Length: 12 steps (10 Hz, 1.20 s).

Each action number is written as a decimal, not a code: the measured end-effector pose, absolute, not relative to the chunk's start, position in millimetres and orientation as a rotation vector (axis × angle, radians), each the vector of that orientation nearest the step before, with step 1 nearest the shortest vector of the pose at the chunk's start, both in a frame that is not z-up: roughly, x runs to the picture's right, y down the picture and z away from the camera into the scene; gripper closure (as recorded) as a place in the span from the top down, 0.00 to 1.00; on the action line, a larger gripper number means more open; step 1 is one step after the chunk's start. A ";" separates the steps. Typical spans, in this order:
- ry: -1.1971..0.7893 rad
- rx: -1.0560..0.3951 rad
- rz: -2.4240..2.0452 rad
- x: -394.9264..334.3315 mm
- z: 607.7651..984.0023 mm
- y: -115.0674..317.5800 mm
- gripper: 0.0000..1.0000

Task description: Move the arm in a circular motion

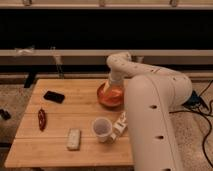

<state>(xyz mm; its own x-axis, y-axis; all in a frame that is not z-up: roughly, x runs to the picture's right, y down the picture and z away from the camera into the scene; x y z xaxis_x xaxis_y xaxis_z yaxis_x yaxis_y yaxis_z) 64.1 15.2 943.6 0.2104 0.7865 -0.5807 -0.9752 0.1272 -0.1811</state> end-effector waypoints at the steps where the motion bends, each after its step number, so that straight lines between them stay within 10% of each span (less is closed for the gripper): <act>1: 0.386 -0.592 1.328 64.3 943.3 14.6 0.80; 12: 0.323 -0.532 1.099 -50.3 914.1 -60.0 0.80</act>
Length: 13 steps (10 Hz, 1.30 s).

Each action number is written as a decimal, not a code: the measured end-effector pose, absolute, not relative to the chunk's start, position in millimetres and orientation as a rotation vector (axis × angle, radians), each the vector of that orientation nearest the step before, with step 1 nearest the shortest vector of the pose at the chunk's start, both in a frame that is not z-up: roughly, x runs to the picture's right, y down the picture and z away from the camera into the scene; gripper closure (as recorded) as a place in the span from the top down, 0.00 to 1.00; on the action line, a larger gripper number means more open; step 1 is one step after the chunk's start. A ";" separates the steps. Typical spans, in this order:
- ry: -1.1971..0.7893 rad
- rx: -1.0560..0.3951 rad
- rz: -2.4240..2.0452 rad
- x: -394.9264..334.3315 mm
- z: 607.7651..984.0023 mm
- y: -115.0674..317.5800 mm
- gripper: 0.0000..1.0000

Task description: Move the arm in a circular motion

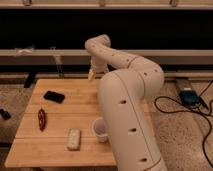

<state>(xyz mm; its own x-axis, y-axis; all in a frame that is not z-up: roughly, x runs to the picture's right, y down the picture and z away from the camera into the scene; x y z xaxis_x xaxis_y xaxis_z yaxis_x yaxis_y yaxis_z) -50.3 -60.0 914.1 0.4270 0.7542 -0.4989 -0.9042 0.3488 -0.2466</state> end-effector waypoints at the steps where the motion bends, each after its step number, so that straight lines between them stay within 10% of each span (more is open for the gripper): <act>1: 0.306 -0.526 1.047 -71.6 903.0 -49.3 0.80; 13: 0.071 -0.557 0.368 -241.4 725.3 110.7 0.80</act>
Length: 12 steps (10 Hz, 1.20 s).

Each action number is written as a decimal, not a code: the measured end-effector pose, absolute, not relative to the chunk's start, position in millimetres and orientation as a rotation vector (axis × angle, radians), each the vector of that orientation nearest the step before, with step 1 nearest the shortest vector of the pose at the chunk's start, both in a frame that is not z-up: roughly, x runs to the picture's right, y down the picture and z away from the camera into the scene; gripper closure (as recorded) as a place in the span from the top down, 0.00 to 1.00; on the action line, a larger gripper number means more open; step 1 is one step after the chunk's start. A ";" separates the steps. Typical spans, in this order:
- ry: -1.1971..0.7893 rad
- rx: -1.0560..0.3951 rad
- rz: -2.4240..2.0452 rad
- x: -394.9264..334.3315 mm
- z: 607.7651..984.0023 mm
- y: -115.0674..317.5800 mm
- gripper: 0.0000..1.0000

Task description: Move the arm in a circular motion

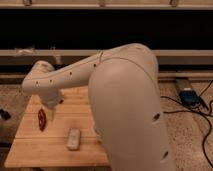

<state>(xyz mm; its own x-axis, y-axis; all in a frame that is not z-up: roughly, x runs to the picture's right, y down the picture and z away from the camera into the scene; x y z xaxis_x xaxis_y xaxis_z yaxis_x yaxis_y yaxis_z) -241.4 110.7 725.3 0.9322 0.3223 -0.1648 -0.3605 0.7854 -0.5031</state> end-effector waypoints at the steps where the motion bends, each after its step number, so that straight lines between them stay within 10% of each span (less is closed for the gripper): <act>1: 0.055 -0.559 0.324 -239.6 715.6 118.1 0.80; 12: 0.246 -0.633 0.823 -0.9 721.9 99.2 0.80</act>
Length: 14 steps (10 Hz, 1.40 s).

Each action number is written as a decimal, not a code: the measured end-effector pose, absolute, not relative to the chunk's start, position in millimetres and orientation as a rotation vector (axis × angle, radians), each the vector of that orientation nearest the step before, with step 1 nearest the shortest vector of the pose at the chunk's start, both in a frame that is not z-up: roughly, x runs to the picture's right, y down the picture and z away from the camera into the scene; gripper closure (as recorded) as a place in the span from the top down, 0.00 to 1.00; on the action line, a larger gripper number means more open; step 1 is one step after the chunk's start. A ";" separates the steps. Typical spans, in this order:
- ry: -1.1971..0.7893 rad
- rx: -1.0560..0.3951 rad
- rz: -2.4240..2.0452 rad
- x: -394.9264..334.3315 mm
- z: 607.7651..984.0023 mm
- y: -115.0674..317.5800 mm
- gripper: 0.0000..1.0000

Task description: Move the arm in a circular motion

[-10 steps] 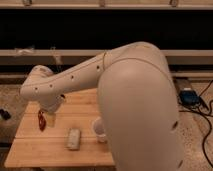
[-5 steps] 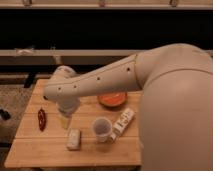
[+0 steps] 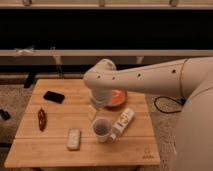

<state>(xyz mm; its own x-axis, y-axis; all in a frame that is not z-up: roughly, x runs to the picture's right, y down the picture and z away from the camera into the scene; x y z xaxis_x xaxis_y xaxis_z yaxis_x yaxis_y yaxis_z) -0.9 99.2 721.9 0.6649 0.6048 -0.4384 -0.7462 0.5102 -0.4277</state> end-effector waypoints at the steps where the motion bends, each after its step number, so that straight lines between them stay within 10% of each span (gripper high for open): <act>1: 0.267 -0.630 0.873 17.4 730.9 88.7 0.80; 8: 0.330 -0.540 1.169 106.7 822.7 -23.1 0.80; 14: 0.288 -0.546 1.092 -7.1 866.5 -65.2 0.80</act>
<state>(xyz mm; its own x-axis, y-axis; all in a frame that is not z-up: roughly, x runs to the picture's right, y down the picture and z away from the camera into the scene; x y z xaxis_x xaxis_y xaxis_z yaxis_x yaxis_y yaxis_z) -7.1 -65.2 866.5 0.4415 0.7586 -0.4791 -0.8962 0.3471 -0.2764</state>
